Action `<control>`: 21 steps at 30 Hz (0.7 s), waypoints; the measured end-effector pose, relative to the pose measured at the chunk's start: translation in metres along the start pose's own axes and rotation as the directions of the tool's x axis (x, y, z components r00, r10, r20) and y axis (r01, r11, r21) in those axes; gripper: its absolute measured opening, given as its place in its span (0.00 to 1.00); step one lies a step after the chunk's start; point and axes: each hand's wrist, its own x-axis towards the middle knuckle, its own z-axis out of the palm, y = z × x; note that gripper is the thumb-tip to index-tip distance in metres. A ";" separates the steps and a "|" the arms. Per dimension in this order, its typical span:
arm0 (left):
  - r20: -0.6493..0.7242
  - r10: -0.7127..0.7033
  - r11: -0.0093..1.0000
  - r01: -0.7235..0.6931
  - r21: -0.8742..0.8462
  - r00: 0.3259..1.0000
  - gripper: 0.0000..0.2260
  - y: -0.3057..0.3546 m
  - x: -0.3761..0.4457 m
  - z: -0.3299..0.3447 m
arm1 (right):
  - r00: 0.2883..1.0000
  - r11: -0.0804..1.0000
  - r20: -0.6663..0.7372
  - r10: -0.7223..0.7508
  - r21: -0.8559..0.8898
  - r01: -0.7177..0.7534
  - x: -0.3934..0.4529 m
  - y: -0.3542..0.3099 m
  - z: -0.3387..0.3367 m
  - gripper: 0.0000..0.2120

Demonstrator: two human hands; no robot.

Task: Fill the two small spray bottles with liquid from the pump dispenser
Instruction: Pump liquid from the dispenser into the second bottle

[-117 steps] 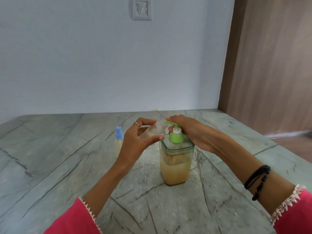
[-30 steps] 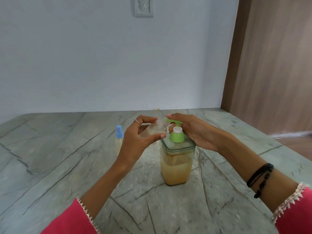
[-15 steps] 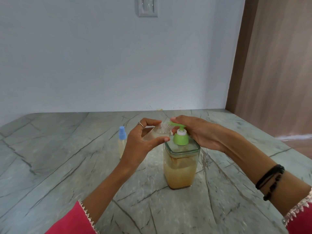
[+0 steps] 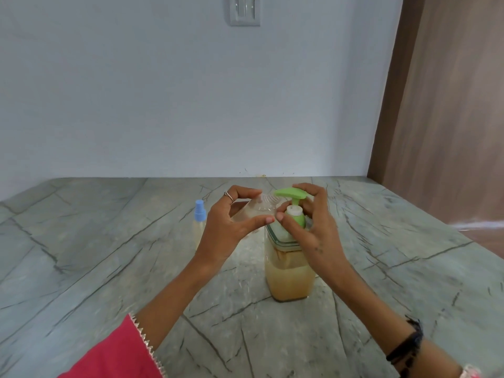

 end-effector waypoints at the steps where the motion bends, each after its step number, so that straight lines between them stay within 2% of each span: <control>1: 0.000 0.002 1.000 -0.002 0.004 1.000 0.18 0.000 0.000 0.000 | 1.000 0.999 -0.017 -0.024 0.032 0.024 -0.002 0.002 0.001 0.21; 3: 0.001 0.004 1.000 -0.004 0.009 1.000 0.18 -0.001 0.001 0.000 | 0.998 0.996 -0.044 -0.048 0.076 0.051 -0.004 0.004 0.002 0.22; 8: -0.003 0.005 1.000 -0.004 0.020 1.000 0.18 -0.001 0.000 0.001 | 0.992 0.995 -0.123 -0.017 0.097 0.029 0.000 0.002 0.005 0.13; 16: 0.012 -0.010 0.999 0.009 0.049 1.000 0.19 -0.003 0.001 -0.002 | 0.986 0.993 -0.158 0.051 0.114 -0.033 0.016 -0.005 0.004 0.14; 21: 0.011 -0.011 1.000 0.011 0.026 1.000 0.19 -0.002 0.001 -0.001 | 0.990 0.998 -0.142 -0.008 0.062 0.017 0.010 -0.003 0.006 0.15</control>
